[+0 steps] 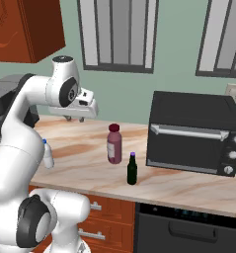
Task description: Place the drinks on the dining counter in a tight cluster.
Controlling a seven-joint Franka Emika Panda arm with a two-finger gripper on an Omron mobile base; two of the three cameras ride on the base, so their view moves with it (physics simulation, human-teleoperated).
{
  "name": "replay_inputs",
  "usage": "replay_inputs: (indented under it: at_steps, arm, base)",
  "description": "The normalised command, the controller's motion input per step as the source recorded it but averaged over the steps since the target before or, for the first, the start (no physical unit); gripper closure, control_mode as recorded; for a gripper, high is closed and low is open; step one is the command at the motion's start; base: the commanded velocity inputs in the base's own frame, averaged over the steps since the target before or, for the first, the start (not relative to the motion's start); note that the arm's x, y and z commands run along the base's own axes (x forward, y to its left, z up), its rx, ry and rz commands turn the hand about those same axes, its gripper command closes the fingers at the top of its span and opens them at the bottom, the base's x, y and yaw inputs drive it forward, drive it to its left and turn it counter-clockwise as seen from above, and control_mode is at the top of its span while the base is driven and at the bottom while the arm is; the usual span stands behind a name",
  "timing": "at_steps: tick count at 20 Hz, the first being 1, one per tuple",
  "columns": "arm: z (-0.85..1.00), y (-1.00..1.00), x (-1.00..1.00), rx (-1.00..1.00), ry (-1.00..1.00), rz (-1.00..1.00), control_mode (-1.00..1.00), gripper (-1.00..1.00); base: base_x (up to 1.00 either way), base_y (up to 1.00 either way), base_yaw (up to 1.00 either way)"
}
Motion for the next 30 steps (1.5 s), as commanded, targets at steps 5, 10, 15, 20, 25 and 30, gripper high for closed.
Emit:
replay_inputs:
  at_steps: [5, 10, 15, 20, 25, 30]
  arm:
    - [-0.04, 0.00, -0.05, 0.00, 0.02, 0.00, -1.00, -1.00]
    - [-0.02, -0.11, 0.04, 0.00, 0.00, -0.01, -1.00, -1.00]
    - [0.00, -0.31, 0.14, 0.00, 0.02, -0.06, -1.00, -1.00]
    - [0.00, -0.40, 0.24, 0.00, 0.06, -0.16, -1.00, -1.00]
    - [-0.07, -0.31, 0.31, 0.00, 0.04, -0.29, -1.00, -1.00]
    - [-0.18, -0.13, 0.31, 0.00, 0.00, -0.37, -1.00, -1.00]
  base:
    - [0.00, 0.00, 0.00]
    - [0.00, 0.00, 0.00]
    - [0.00, 0.00, 0.00]
    - [0.00, 0.00, 0.00]
    - [0.00, 0.00, 0.00]
    - [0.00, 0.00, 0.00]
